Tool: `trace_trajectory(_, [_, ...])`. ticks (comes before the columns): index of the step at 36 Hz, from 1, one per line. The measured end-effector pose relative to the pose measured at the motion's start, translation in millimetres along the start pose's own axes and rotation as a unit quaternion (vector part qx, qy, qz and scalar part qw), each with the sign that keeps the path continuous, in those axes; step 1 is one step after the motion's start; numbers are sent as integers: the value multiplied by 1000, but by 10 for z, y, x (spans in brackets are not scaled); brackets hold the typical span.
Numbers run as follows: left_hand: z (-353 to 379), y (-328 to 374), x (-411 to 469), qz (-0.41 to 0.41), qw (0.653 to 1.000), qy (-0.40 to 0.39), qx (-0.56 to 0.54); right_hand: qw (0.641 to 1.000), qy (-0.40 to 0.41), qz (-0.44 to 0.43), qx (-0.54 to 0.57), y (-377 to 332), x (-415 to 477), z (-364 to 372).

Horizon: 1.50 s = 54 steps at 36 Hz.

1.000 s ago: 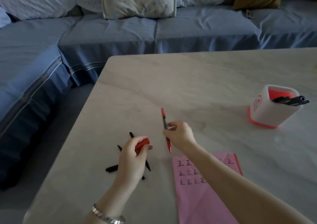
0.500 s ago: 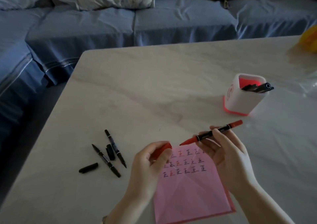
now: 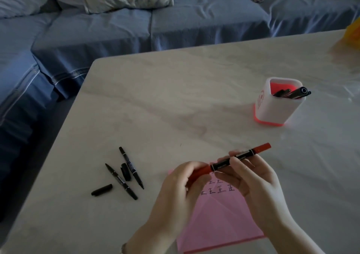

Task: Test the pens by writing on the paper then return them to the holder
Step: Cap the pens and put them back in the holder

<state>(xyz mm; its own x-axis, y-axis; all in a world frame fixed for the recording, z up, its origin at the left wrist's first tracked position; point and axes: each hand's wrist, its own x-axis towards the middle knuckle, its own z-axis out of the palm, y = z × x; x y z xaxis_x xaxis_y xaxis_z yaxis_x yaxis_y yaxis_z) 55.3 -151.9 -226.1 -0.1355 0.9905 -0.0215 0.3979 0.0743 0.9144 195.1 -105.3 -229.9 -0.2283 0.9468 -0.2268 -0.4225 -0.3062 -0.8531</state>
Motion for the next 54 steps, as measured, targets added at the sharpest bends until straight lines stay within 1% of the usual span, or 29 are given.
trace_trajectory(3, [13,-37,-6,23,998,-14,58,1000,-18,-1,-11,-12,-14,-8])
trace_trajectory(7, [15,-58,-16,54,993,-20,102,999,-39,-12,-17,-20,-31,-21])
trace_trajectory(10, [8,-12,6,63,993,-35,96,999,-49,-15,-19,-20,-49,-31])
trace_trajectory(12, [2,13,18,54,994,-55,81,998,-49,-17,-30,-27,-55,-42])
trace_trajectory(15, [-1,75,43,12,997,-77,24,997,-61,-31,-37,-62,-57,-57])
trace_trajectory(17, [4,123,66,-45,993,-88,-66,996,-71,-46,-38,-92,-52,-66])
trace_trajectory(18, [11,145,80,-81,983,-100,-128,995,-78,-55,-39,-109,-51,-69])
trace_trajectory(20, [31,176,102,-141,951,-129,-242,993,-90,-68,-44,-139,-46,-74])
trace_trajectory(22, [64,183,105,-167,932,-139,-291,992,-95,-72,-48,-154,-38,-91])
trace_trajectory(23, [86,186,106,-170,932,-137,-289,992,-94,-68,-46,-153,-37,-104])
trace_trajectory(24, [107,182,103,-157,945,-129,-258,993,-93,-63,-43,-142,-34,-122])
trace_trajectory(25, [124,183,100,-128,964,-115,-202,994,-90,-56,-41,-127,-34,-138])
trace_trajectory(26, [138,177,97,-86,983,-100,-130,994,-85,-51,-37,-109,-33,-154])
trace_trajectory(27, [149,175,98,-38,993,-87,-63,995,-77,-47,-32,-94,-35,-167])
trace_trajectory(29, [162,168,106,39,997,-69,21,997,-58,-43,-28,-67,-28,-190])
trace_trajectory(33, [207,114,153,122,982,-44,137,998,-29,-42,-38,-68,-6,-205])
trace_trajectory(36, [252,57,205,147,972,-29,183,998,-6,-49,-42,-122,-5,-208])
trace_trajectory(38, [289,27,225,152,971,-19,183,998,10,-46,-40,-166,0,-207])
trace_trajectory(41, [344,29,270,120,979,-24,164,996,19,-34,-77,-216,61,-226])
trace_trajectory(43, [375,43,335,101,976,-37,190,992,28,-40,-114,-267,169,-255])
trace_trajectory(45, [380,58,407,96,971,-45,212,987,50,-82,-128,-390,322,-296])
trace_trajectory(47, [353,63,462,91,972,-44,213,969,88,-167,-159,-588,493,-352])
trace_trajectory(49, [315,60,489,87,973,-38,211,929,143,-271,-209,-835,673,-465])
trace_trajectory(50, [301,54,501,85,973,-31,212,900,168,-324,-239,-962,750,-520])
trace_trajectory(52, [283,23,511,82,973,-18,215,827,210,-417,-313,-1165,890,-594])
trace_trajectory(53, [279,8,507,80,972,-17,218,793,224,-444,-352,-1232,956,-622])
trace_trajectory(54, [276,-9,497,79,972,-17,220,767,233,-452,-392,-1266,1050,-668])
